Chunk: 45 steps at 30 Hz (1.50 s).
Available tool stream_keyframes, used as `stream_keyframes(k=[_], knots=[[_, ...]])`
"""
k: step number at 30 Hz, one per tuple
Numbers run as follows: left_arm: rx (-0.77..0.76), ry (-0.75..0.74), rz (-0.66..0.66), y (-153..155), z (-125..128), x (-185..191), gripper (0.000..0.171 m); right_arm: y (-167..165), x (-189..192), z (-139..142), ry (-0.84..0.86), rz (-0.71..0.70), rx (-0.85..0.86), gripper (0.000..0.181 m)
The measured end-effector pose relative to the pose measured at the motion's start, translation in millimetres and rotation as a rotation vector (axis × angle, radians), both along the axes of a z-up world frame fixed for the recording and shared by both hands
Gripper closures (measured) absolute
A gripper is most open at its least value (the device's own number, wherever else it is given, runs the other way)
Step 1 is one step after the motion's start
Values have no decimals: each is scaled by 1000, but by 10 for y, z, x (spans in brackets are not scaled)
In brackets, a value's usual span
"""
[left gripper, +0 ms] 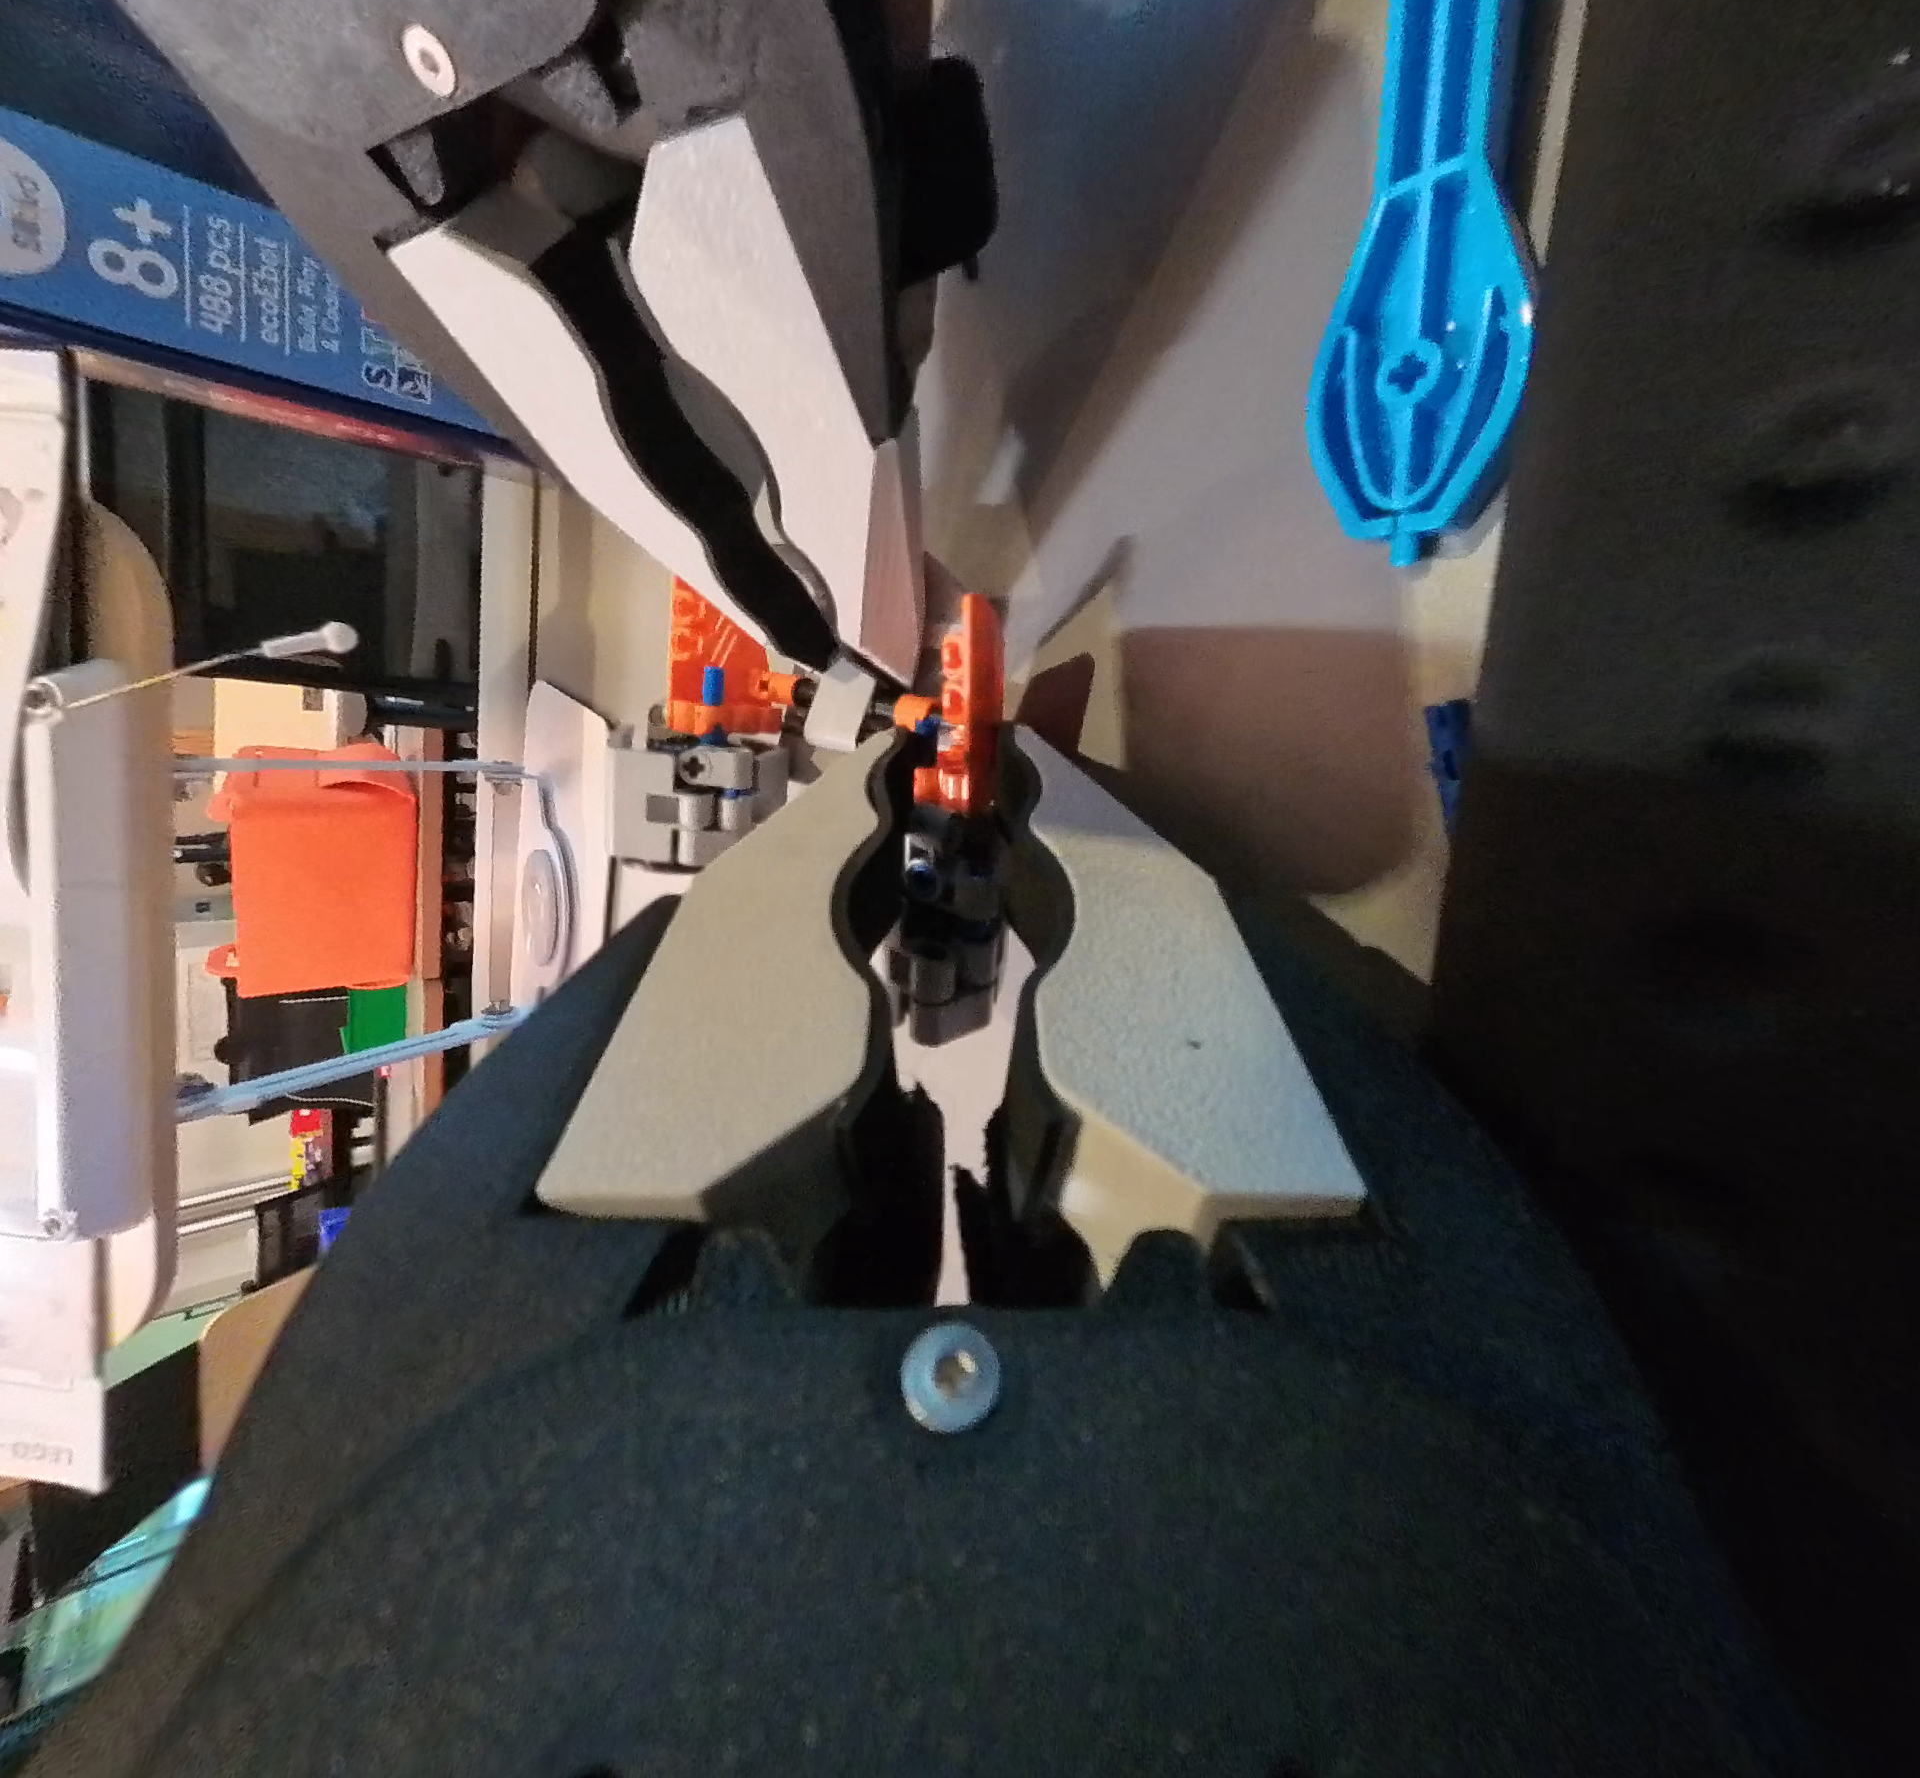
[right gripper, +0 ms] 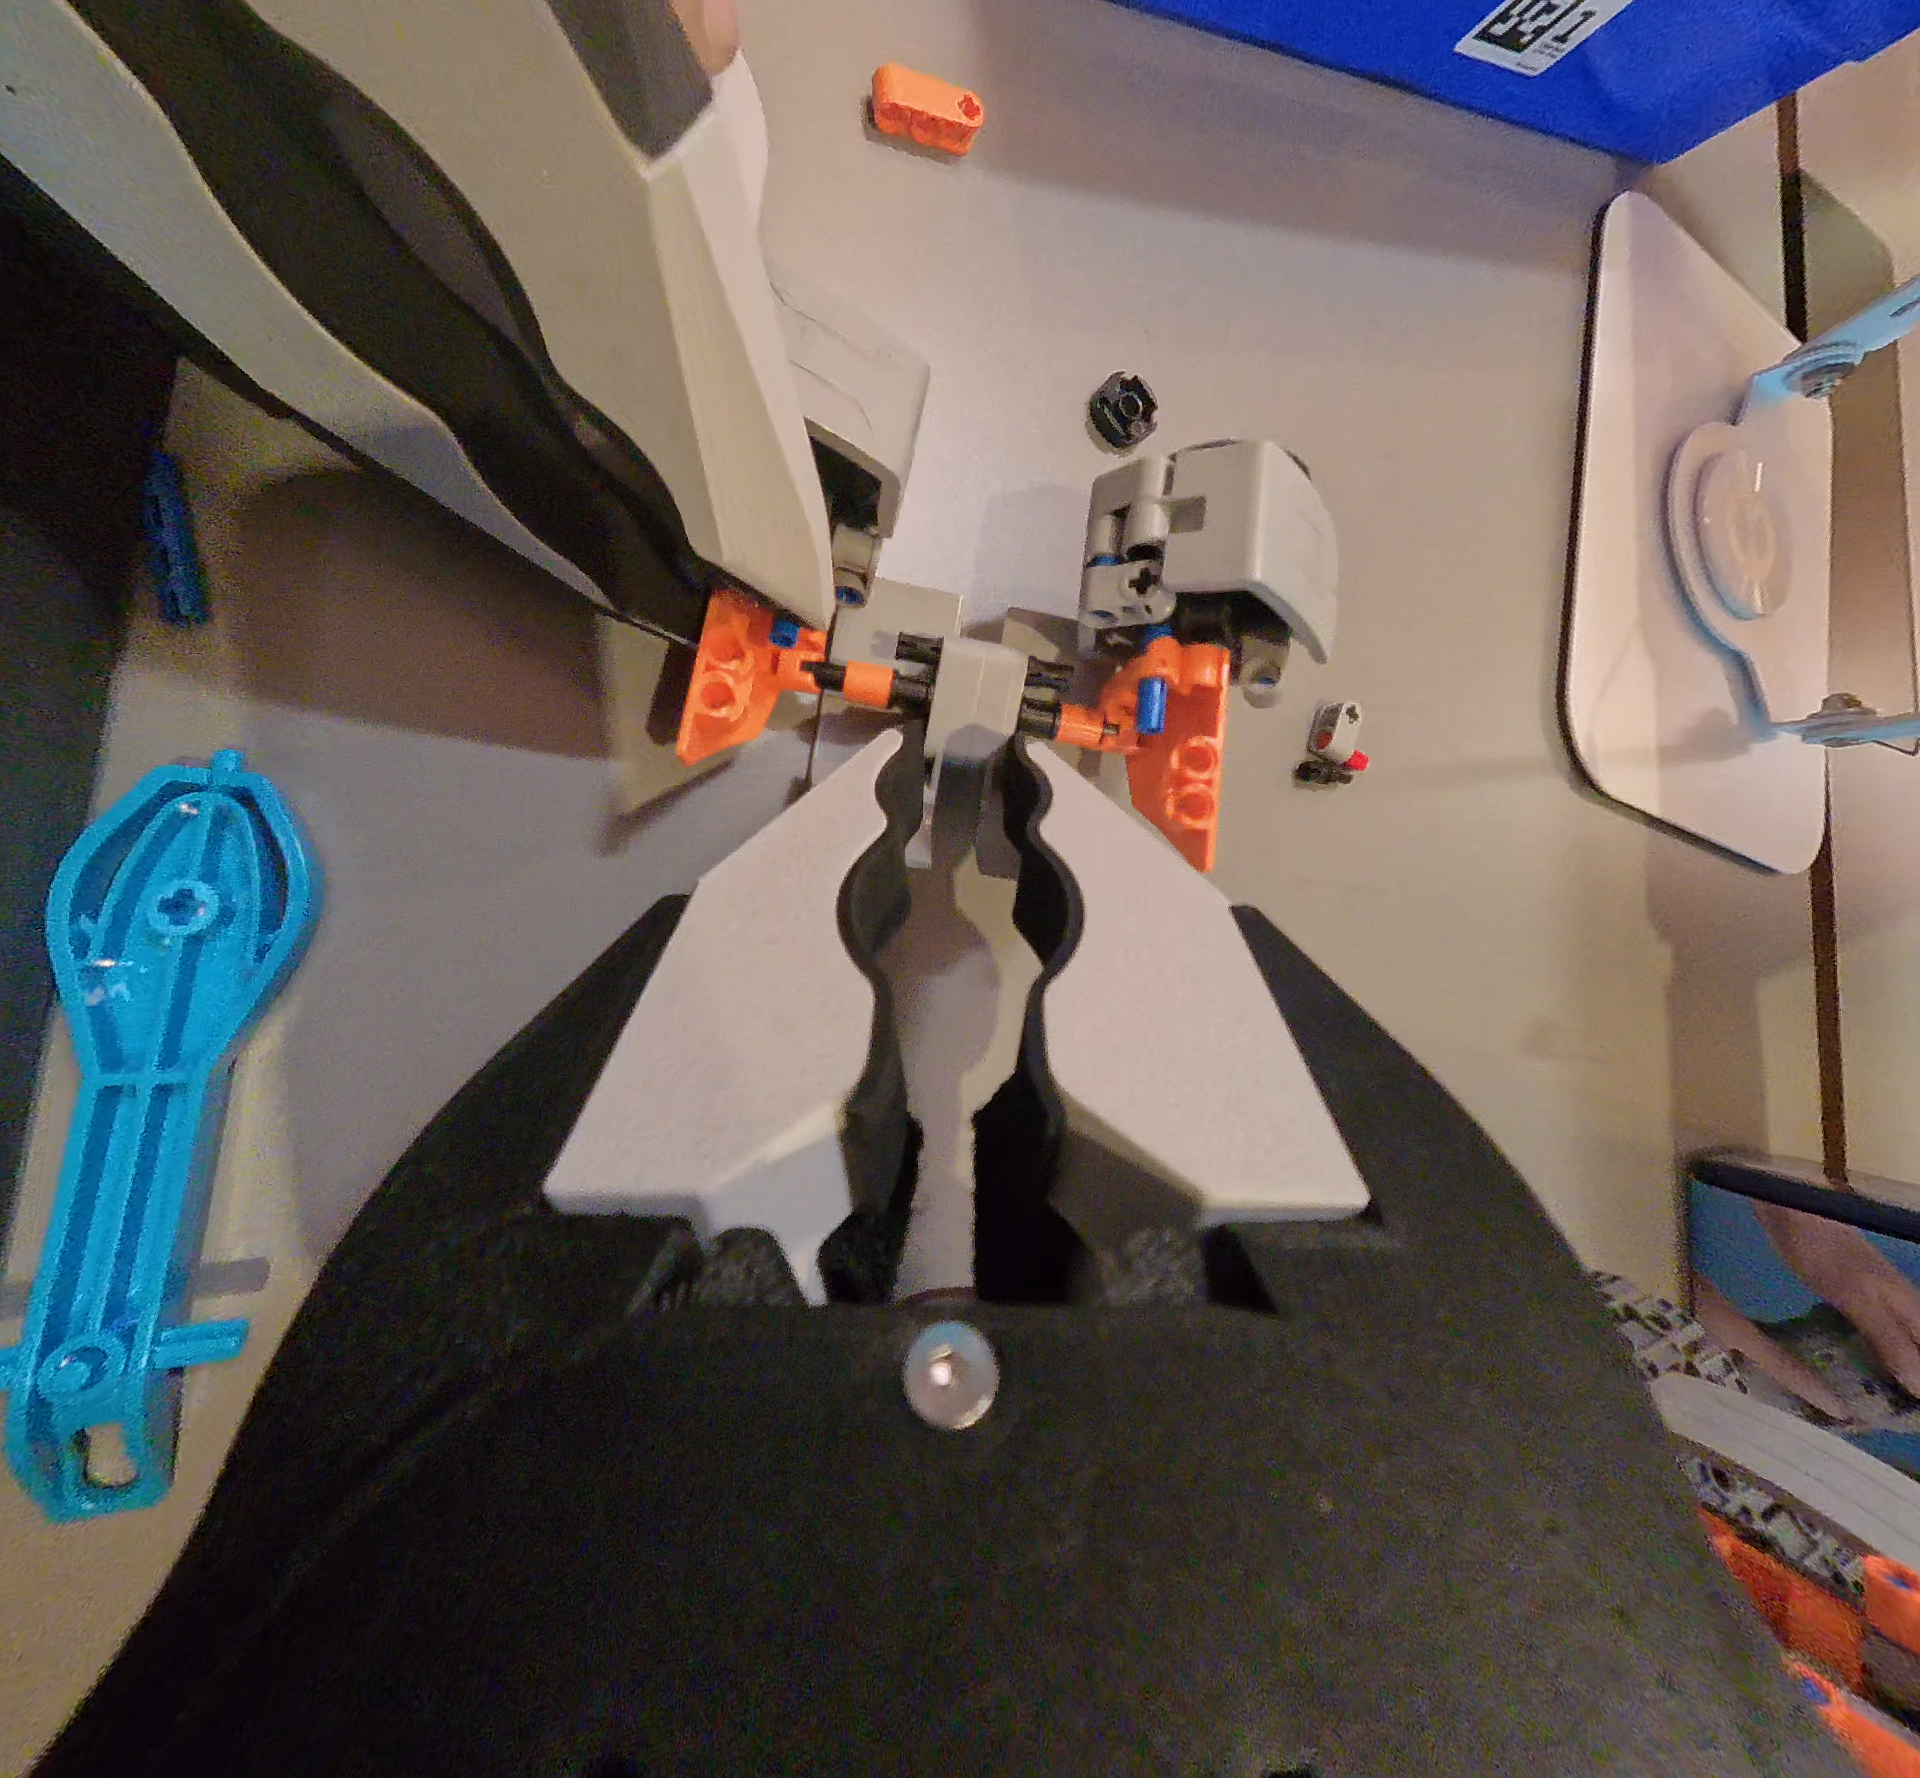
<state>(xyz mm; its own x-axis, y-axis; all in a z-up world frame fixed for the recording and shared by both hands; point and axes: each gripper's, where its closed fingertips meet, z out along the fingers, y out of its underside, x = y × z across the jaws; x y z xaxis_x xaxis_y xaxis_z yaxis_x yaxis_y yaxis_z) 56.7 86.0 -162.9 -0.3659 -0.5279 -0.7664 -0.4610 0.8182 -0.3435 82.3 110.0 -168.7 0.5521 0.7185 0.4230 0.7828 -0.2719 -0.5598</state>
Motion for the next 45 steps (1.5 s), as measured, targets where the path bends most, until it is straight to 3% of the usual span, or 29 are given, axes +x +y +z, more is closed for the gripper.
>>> stream_keyframes(k=[12, 17, 22, 26, 33, 41, 45], knots=[[-26, 0, -12, -8, 9, -3, 159, -30, -54, -1, 2, 54, -1, 169], [-20, -2, -27, -4, 20, 2, 158, -15, -51, 22, 83, 40, -29, 168], [-43, -83, -33, 31, 196, -42, 131, -47, -69, 52, 139, 57, -66, 168], [-157, -129, -15, 90, 306, -75, 110, -60, -67, 26, 137, 66, -75, 168], [-338, -82, 31, 178, 231, -187, 112, -82, -70, -6, 162, 59, -121, 167], [-362, -45, 128, 385, 117, -270, 142, -130, -75, 47, 219, 43, -177, 157], [-390, -66, 225, 561, 131, -281, 141, -122, 2, 150, 235, 14, -167, 154]])
